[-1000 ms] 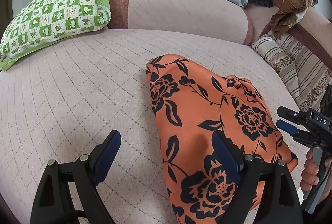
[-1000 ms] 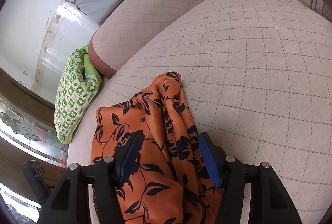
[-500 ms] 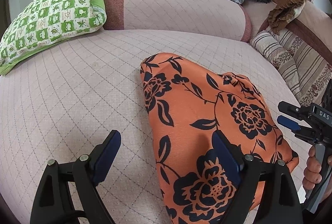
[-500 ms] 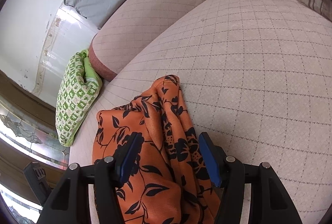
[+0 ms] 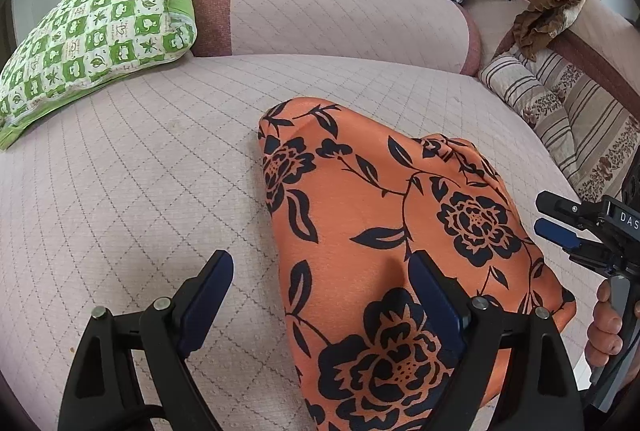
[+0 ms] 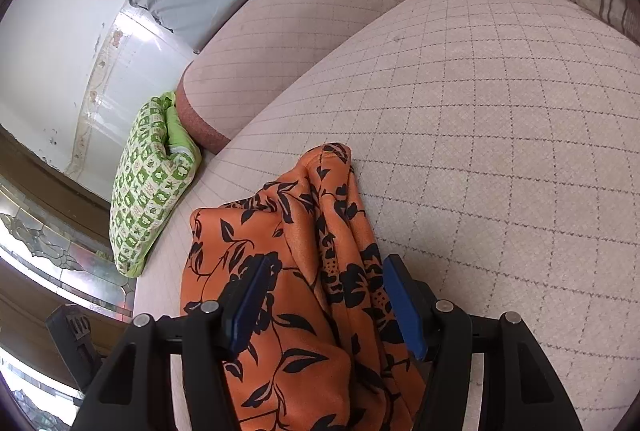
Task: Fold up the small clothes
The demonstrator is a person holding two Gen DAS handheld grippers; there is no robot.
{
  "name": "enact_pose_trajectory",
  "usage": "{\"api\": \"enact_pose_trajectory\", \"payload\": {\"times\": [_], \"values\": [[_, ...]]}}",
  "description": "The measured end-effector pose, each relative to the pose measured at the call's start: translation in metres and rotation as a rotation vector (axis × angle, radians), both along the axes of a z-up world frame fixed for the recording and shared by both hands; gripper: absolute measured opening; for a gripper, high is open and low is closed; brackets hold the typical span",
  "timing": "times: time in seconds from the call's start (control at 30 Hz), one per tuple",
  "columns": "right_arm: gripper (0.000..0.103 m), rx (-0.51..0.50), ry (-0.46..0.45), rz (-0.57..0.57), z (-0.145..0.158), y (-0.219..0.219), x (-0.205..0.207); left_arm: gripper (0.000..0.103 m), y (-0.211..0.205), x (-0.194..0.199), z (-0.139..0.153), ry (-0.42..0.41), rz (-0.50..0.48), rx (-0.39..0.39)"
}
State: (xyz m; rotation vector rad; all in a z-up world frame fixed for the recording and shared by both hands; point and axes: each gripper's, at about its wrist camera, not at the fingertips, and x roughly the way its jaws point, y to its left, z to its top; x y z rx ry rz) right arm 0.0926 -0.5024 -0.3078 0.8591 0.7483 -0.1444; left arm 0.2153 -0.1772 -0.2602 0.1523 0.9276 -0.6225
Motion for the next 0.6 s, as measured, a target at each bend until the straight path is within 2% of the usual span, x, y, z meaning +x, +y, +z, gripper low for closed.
{"api": "enact_pose_trajectory", "payload": {"times": [0.47, 0.6], "values": [[0.062, -0.005, -0.003, 0.03, 0.004, 0.011, 0.005, 0.089, 0.0, 0.003, -0.003, 0.006, 0.013, 0.007], [0.062, -0.035, 0.001, 0.05, 0.006, 0.02, 0.008, 0.089, 0.001, 0.003, -0.003, 0.006, 0.014, 0.008]]}}
